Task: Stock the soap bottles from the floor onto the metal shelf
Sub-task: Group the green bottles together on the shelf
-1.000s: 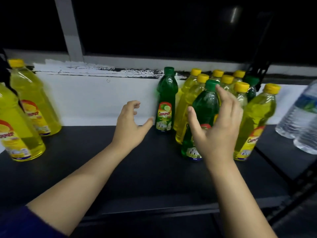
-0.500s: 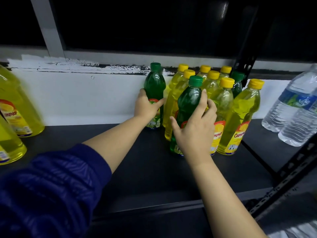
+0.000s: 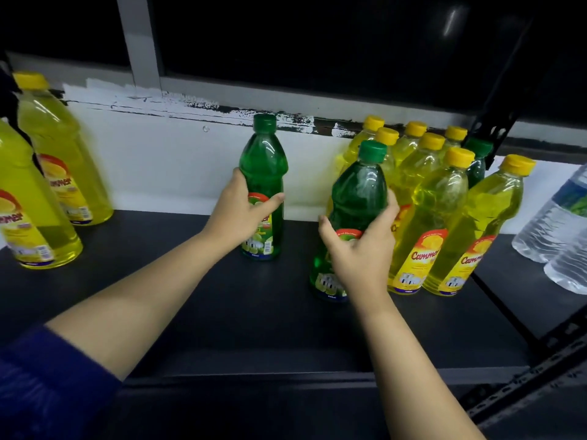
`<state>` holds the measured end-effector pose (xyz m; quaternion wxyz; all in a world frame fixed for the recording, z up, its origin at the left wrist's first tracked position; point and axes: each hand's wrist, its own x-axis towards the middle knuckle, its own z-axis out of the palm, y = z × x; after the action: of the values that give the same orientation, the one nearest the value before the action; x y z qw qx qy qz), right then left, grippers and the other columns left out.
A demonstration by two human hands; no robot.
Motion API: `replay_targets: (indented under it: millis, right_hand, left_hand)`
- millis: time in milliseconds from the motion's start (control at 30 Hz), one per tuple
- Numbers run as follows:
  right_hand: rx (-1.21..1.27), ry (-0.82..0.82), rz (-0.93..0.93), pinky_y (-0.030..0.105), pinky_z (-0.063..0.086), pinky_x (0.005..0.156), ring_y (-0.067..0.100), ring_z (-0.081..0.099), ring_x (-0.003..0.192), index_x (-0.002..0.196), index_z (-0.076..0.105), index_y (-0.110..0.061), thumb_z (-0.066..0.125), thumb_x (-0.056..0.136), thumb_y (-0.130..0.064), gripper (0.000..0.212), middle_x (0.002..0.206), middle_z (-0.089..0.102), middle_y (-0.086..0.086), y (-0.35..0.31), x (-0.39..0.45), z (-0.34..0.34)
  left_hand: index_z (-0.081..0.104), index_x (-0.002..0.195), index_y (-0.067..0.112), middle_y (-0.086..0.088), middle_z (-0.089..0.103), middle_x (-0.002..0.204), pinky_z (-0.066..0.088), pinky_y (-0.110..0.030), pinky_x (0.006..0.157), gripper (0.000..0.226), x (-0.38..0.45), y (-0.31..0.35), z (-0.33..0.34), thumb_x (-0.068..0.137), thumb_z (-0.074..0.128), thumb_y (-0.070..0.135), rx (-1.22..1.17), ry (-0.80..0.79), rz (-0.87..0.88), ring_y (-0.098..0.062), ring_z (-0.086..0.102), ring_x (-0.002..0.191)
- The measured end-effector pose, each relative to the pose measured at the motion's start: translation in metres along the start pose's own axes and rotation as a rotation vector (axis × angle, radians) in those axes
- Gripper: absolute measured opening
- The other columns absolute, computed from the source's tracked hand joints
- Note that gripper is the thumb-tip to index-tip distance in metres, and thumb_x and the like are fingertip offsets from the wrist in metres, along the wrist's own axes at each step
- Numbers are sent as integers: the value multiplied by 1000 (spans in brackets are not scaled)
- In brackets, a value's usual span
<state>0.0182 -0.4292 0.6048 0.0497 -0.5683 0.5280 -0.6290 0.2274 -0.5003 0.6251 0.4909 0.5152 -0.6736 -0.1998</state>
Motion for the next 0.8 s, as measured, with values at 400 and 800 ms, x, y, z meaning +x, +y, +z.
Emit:
replay_targets:
  millis: [400, 800]
  right_hand:
    - [213, -123, 44, 5, 45, 74, -11, 60, 95, 120, 44, -17, 89, 79, -38, 64, 104, 60, -13, -34, -18, 91]
    - [317, -290, 22, 25, 57, 80, 10, 66, 99, 124, 42, -25, 86, 81, -42, 64, 110, 64, -5, -70, -21, 185]
  left_hand:
    - [50, 125, 19, 3, 66, 112, 48, -14, 78, 58, -63, -41, -116, 83, 83, 40, 150, 359, -93, -10, 65, 100]
    - [41, 152, 18, -3, 56, 136, 52, -33, 102, 99, -70, -91, -119, 74, 84, 61, 292, 507, -163, -17, 57, 123]
